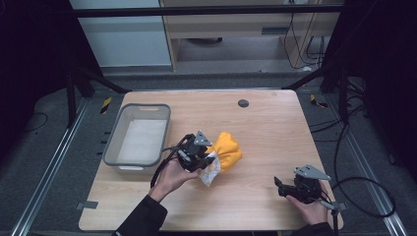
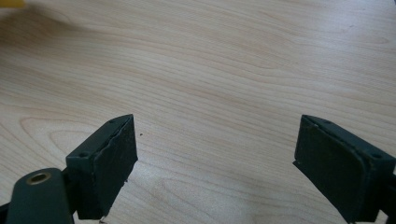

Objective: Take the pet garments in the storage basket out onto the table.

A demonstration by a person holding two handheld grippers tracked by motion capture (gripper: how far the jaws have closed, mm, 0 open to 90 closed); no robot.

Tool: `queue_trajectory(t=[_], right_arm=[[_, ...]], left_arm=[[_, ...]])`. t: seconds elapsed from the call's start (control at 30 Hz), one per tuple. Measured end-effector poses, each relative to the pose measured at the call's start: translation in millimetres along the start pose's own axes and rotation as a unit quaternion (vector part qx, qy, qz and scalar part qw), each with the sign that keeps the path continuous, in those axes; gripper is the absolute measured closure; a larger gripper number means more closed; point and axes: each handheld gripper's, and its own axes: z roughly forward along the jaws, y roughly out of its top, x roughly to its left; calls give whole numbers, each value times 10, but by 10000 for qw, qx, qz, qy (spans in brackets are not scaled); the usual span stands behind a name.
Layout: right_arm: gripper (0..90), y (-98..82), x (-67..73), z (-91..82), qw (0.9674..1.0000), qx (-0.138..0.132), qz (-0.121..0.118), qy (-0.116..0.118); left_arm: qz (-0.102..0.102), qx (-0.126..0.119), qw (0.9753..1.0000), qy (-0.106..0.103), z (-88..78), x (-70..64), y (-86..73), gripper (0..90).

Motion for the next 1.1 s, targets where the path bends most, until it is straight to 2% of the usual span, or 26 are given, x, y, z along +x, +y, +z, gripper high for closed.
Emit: queue_trajectory(t=[0.5, 0.83, 1.1], right_arm=[[128, -3, 5, 4, 10000, 5, -4, 18], [128, -5, 7, 6, 10000, 16, -33, 9], [127, -8, 8, 11, 10000, 17, -50, 0]], left_arm=[[63, 219, 9996, -148, 232, -61, -74, 815], [49, 270, 9993, -247, 383, -96, -140, 797], [56, 276, 9991, -312, 479, -120, -208, 728]])
